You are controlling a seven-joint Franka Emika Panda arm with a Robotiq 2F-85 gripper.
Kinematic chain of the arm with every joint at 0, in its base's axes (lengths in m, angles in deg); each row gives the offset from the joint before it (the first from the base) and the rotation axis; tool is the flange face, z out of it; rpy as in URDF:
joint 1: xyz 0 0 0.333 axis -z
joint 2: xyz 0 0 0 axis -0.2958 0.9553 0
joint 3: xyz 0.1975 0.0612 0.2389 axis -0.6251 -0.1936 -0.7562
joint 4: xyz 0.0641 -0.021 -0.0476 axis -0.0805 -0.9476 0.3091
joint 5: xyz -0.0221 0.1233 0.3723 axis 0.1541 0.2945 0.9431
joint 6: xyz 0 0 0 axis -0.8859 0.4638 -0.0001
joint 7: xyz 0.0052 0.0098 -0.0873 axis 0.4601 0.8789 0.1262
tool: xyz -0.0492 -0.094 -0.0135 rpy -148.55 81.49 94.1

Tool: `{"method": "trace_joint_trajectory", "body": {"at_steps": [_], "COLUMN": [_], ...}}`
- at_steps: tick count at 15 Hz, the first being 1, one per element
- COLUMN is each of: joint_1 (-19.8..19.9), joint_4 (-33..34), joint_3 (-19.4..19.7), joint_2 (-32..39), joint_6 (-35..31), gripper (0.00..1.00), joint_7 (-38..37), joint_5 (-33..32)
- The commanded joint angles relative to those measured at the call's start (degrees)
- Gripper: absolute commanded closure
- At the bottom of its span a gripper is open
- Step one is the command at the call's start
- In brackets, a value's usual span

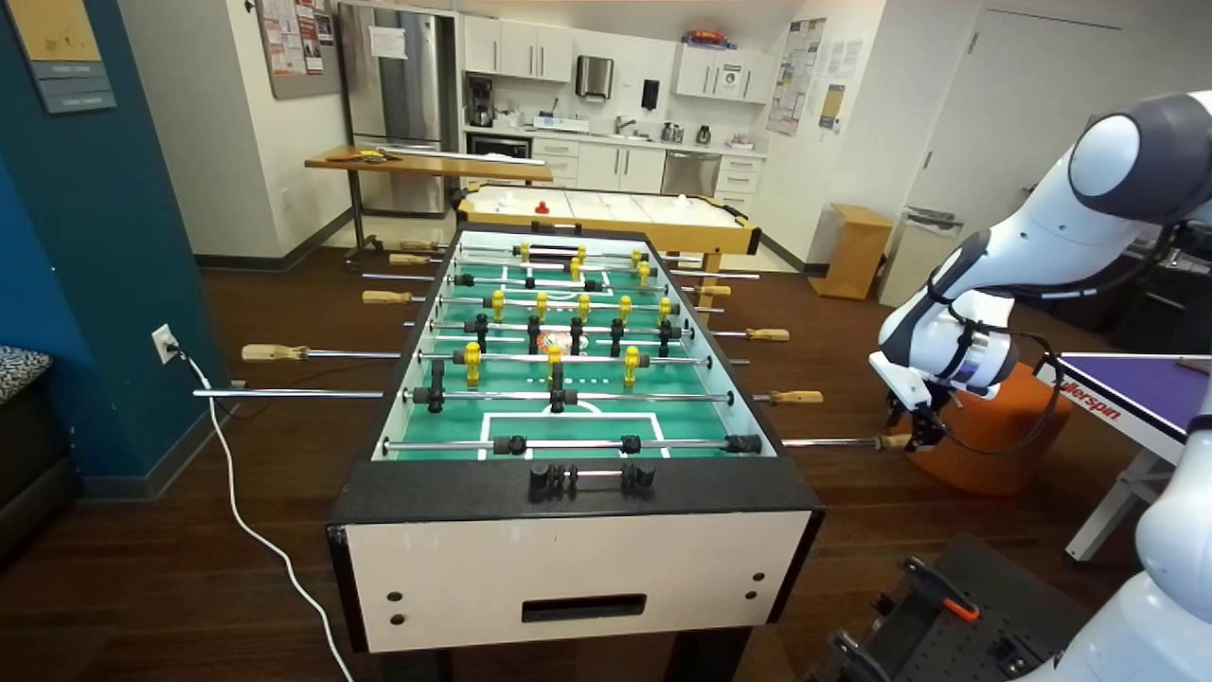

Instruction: Pull the first rod

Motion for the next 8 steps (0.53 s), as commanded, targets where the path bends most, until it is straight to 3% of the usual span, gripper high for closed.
{"method": "trace_joint_trajectory", "body": {"at_steps": [1,8], "joint_1": [-0.89,-3.31], "joint_4": [-3.65,-5.64], "joint_3": [2.20,6.96], "joint_2": [-8.27,-16.42], "joint_6": [4.81,13.73], "gripper": [0.00,0.00], "joint_7": [4.58,5.59], "joint_5": [-1.33,-11.29]}}
